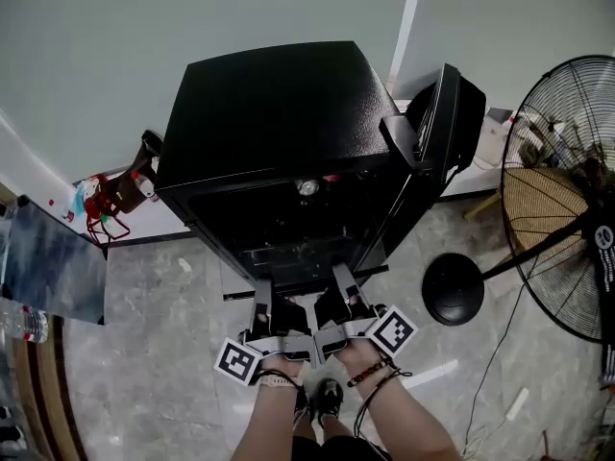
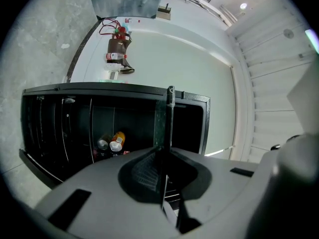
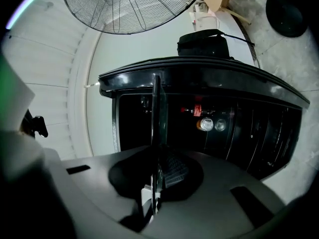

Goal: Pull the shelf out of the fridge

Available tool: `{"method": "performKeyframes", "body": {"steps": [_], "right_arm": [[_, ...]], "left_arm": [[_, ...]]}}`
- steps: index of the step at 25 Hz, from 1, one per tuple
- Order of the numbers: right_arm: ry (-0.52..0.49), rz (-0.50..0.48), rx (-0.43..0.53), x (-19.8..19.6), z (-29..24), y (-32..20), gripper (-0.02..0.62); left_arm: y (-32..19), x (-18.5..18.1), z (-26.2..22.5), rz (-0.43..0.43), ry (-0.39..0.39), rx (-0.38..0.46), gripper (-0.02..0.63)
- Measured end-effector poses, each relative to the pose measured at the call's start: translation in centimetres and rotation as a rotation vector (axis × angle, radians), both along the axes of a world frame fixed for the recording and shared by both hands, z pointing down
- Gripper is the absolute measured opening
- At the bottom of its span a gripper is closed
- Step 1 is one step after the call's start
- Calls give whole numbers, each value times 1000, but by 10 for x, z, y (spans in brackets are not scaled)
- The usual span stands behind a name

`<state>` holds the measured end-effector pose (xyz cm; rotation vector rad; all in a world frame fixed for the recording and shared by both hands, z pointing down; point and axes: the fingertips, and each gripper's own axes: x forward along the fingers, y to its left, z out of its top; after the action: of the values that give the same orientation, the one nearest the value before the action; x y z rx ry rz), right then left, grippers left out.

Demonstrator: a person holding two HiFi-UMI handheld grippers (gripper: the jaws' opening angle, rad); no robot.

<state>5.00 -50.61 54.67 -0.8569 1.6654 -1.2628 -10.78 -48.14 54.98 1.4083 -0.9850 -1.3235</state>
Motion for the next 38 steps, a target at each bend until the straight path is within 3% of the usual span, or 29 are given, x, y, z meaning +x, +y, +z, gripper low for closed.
{"method": "performKeyframes", "body": {"steps": [20, 38], "right_arm": [[-11, 21, 43, 4, -15, 66, 35], [-23, 99, 60, -3, -33, 171, 35]], "left_arm": [[65, 3, -12, 21, 10, 40, 23], [157, -5, -28, 98, 20, 43, 23]]}}
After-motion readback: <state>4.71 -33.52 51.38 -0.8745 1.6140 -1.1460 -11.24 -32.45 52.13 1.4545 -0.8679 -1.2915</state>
